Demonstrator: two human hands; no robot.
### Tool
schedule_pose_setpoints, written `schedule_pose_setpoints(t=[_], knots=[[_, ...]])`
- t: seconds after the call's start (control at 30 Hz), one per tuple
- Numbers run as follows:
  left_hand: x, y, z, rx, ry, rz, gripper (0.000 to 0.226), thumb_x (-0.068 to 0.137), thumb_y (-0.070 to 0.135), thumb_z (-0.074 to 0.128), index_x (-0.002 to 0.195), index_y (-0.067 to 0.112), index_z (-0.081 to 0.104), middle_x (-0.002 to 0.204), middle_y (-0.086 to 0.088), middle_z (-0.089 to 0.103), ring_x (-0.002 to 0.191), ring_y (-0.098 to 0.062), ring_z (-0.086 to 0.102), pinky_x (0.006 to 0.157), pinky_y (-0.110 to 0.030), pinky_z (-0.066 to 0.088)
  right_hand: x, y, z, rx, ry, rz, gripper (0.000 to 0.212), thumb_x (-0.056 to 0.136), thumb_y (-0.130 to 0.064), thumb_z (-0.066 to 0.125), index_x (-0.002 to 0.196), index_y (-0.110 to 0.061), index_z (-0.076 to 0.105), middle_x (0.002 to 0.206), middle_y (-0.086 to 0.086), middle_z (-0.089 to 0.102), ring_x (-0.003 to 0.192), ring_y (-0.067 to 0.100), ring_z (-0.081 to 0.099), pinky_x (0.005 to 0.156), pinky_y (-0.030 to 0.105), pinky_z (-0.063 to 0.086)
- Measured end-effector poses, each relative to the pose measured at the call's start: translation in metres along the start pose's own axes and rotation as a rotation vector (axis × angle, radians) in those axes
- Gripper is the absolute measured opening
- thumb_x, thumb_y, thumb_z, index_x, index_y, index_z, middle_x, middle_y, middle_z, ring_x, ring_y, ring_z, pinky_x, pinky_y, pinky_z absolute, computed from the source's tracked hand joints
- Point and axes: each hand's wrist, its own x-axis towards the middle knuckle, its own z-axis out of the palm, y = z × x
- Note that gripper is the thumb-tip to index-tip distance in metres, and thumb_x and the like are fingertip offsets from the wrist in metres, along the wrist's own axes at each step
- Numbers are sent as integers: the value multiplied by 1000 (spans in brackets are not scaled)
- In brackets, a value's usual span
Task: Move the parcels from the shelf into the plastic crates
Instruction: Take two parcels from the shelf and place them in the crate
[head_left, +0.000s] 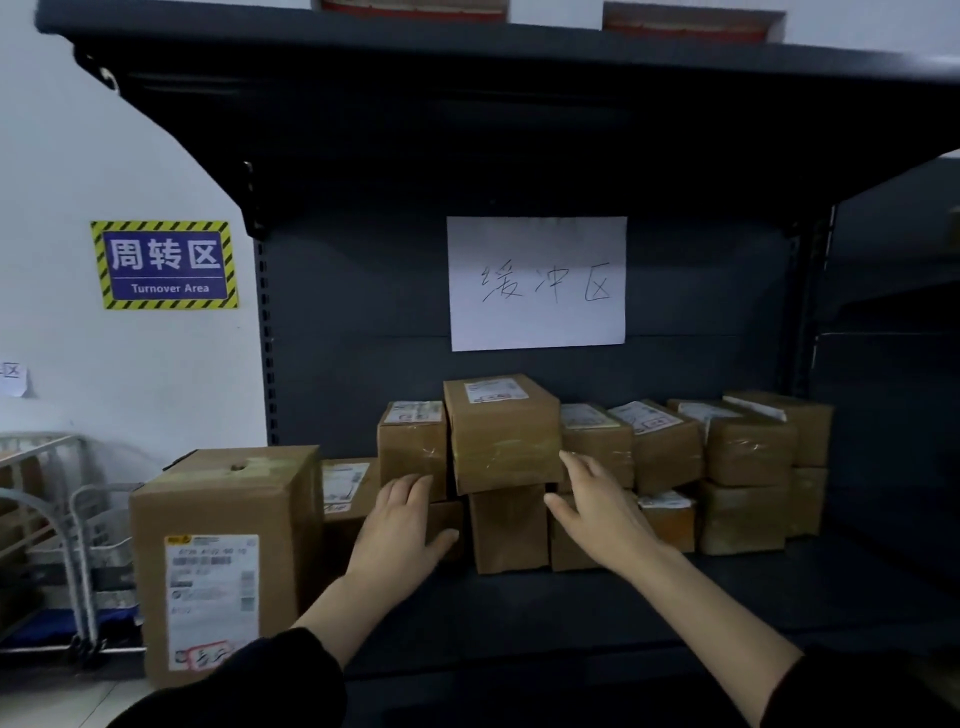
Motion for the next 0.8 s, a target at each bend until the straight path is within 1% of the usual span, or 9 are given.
schedule_pose_setpoints(t=[0.07, 0.17, 0.3, 0.4, 0.47, 0.6, 0.7, 0.73, 0.8], knots=[[14, 5, 0, -24, 31, -5, 70, 89, 46, 52, 146, 15, 23, 151, -3, 28, 141, -20, 21, 113, -32, 25, 13, 4, -6, 11, 17, 9, 62, 96, -42, 41, 147, -15, 20, 149, 7, 30, 133, 22, 36, 101, 34, 38], [38, 11, 1, -121, 69, -39, 65, 92, 46, 47, 144, 12, 28, 146, -6, 36, 137, -22, 28, 110, -35, 31, 36, 8, -15, 100, 36, 44, 62, 96, -45, 40, 147, -16, 20, 151, 7, 28, 136, 22, 32, 104, 36, 35], [74, 19, -2, -368, 75, -213, 60, 95, 46, 38, 142, 9, 32, 144, -13, 40, 136, -29, 31, 109, -41, 29, 69, 5, -21, 257, 43, 102, 63, 96, -48, 36, 147, -14, 21, 153, 6, 26, 141, 22, 24, 111, 36, 25], [93, 26, -1, -509, 44, -292, 59, 97, 46, 30, 143, 8, 31, 145, -14, 41, 134, -30, 37, 108, -40, 31, 87, 0, -17, 344, 3, 136, 64, 96, -51, 33, 147, -13, 24, 151, 8, 31, 139, 24, 29, 111, 39, 28], [97, 31, 2, -565, 26, -302, 59, 98, 46, 29, 143, 8, 32, 144, -13, 43, 132, -29, 40, 104, -36, 33, 93, -2, -11, 409, -25, 152, 65, 95, -53, 32, 145, -11, 28, 148, 8, 36, 137, 24, 33, 110, 39, 31], [92, 40, 7, -657, 60, -303, 58, 98, 43, 33, 144, 9, 29, 143, -9, 45, 130, -27, 42, 99, -32, 36, 91, 0, -3, 486, 11, 148, 61, 96, -50, 33, 143, -11, 33, 145, 7, 41, 133, 23, 38, 108, 39, 35], [83, 45, 5, -715, 122, -257, 51, 97, 40, 36, 139, 12, 36, 128, 1, 52, 124, -22, 47, 89, -27, 36, 80, 2, -3, 486, 45, 117, 60, 97, -47, 34, 145, -13, 29, 146, 5, 39, 134, 22, 37, 108, 35, 31], [78, 48, 4, -744, 139, -239, 49, 97, 40, 37, 139, 14, 37, 122, 6, 51, 121, -20, 48, 88, -25, 36, 75, 3, -4, 499, 60, 114, 59, 97, -46, 34, 145, -13, 28, 146, 5, 40, 134, 21, 37, 108, 34, 31], [66, 53, 2, -798, 160, -202, 48, 96, 41, 39, 139, 18, 37, 124, 6, 51, 118, -14, 49, 93, -28, 41, 64, 3, -6, 541, 93, 103, 56, 97, -44, 36, 144, -14, 30, 142, 4, 46, 130, 20, 42, 105, 32, 35]])
